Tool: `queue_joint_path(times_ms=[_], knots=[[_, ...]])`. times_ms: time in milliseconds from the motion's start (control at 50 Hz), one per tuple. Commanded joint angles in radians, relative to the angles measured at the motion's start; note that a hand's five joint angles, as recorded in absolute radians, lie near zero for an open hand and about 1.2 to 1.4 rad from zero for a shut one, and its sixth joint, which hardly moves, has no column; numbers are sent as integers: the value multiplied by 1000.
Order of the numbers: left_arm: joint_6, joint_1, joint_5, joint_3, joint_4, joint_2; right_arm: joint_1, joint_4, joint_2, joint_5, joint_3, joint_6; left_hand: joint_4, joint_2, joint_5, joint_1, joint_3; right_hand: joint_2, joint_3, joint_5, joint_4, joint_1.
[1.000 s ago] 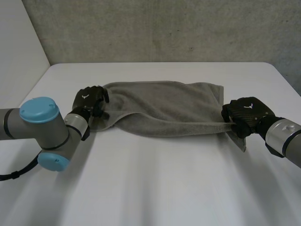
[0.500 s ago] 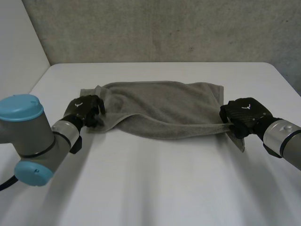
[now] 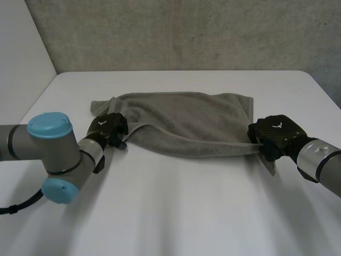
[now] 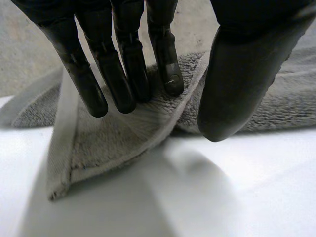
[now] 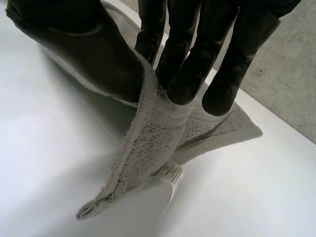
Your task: Fold the towel.
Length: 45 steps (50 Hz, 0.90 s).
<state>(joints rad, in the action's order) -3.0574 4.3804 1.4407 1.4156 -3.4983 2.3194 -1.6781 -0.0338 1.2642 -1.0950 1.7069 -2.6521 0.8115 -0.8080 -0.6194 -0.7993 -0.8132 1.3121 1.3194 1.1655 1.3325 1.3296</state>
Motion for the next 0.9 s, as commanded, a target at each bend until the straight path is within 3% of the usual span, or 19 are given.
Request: queue_joint_path(times_ms=[20, 320, 900], knots=[[-3, -9, 52, -87, -1, 48, -2, 0, 0, 0, 11, 24, -23, 19, 5, 10, 24, 84, 77, 56, 64, 67], [-9, -16, 73, -205, -1, 155, 0, 0, -2, 0, 16, 26, -23, 19, 5, 10, 24, 84, 77, 56, 64, 67], [-11, -45, 73, -248, 18, 179, 2, 0, -3, -2, 8, 26, -20, 16, 2, 7, 21, 84, 77, 56, 64, 67]])
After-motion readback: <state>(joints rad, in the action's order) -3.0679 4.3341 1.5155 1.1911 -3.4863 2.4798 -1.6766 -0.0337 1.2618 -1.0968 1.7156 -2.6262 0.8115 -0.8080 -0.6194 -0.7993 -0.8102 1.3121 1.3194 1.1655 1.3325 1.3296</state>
